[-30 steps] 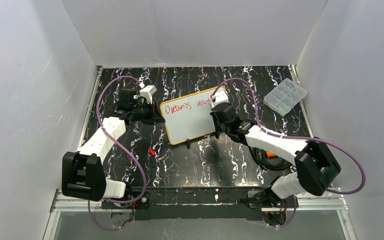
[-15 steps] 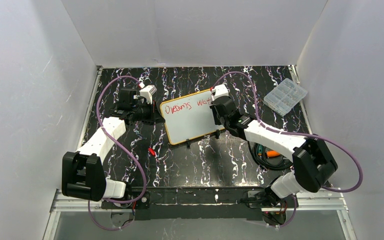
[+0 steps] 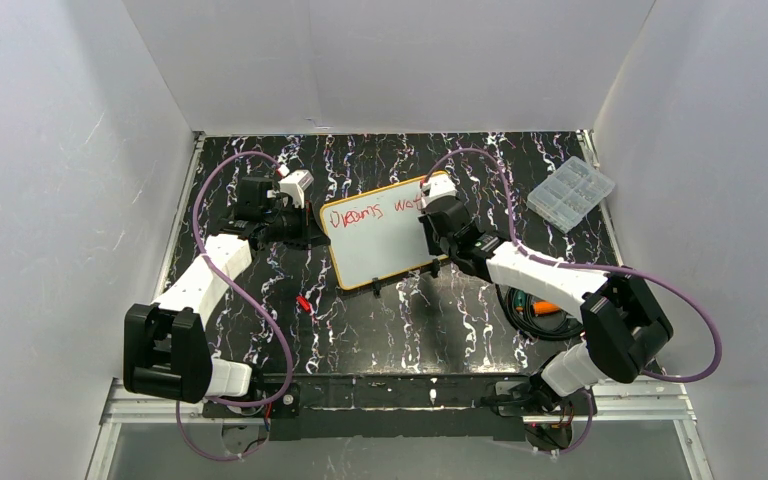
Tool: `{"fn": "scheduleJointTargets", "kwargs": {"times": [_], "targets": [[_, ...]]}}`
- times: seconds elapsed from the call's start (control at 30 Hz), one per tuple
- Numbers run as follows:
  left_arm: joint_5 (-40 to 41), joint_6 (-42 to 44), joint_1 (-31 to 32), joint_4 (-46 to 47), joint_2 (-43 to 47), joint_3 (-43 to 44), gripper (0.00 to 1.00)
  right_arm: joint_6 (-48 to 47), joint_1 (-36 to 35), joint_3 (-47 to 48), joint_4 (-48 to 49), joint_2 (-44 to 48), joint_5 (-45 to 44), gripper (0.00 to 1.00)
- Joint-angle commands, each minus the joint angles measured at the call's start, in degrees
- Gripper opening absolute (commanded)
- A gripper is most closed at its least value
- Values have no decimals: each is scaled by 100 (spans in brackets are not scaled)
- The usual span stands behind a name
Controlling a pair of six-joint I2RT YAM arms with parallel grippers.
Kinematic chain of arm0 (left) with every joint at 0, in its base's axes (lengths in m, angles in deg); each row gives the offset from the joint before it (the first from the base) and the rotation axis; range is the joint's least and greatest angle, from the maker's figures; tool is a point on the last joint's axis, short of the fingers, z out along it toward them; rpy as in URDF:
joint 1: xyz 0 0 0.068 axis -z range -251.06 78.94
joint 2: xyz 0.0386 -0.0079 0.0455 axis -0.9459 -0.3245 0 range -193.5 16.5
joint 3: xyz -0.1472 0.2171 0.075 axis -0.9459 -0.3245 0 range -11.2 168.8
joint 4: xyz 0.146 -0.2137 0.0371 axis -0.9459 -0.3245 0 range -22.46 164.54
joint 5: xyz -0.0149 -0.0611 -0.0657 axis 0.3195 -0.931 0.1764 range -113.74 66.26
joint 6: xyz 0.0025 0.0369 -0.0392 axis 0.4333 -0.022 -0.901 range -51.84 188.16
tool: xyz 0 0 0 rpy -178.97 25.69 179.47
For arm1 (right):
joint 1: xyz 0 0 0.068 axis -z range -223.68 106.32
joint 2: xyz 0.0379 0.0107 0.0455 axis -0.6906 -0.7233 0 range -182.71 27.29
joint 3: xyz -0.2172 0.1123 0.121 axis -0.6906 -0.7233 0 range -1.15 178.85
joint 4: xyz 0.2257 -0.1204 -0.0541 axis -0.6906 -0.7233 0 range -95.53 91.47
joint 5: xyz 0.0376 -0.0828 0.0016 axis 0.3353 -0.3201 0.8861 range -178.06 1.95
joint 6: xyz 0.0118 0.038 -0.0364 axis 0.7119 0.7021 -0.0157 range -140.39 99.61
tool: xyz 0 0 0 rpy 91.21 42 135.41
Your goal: Write a sentence on the whiteboard
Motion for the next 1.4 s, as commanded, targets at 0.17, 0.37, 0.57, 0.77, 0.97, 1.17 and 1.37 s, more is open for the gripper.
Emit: {"fn": "scheduleJointTargets", "kwargs": {"times": [0.17, 0.37, 0.57, 0.77, 0.97, 1.17, 1.37], "targets": [[-160, 43, 22, -41, 308, 61, 0, 344, 22, -373, -74, 97, 261, 1], [-166, 43, 22, -41, 301, 62, 0, 304, 19, -337, -10, 113, 216, 1], [-157, 43, 22, -41, 293, 62, 0, 146, 21, -64, -18, 69, 95, 1], [-158, 42, 22, -41, 276, 62, 0, 77, 22, 57, -73, 27, 0, 1], [-167, 39, 21, -41, 283, 62, 0, 59, 22, 109, -100, -15, -34, 1], [-168, 43, 22, -41, 278, 62, 0, 49, 69, 175, -142, -33, -90, 1], [-158, 43, 21, -41, 291, 62, 0, 57, 149, 170, -179, -59, -61, 1]]}}
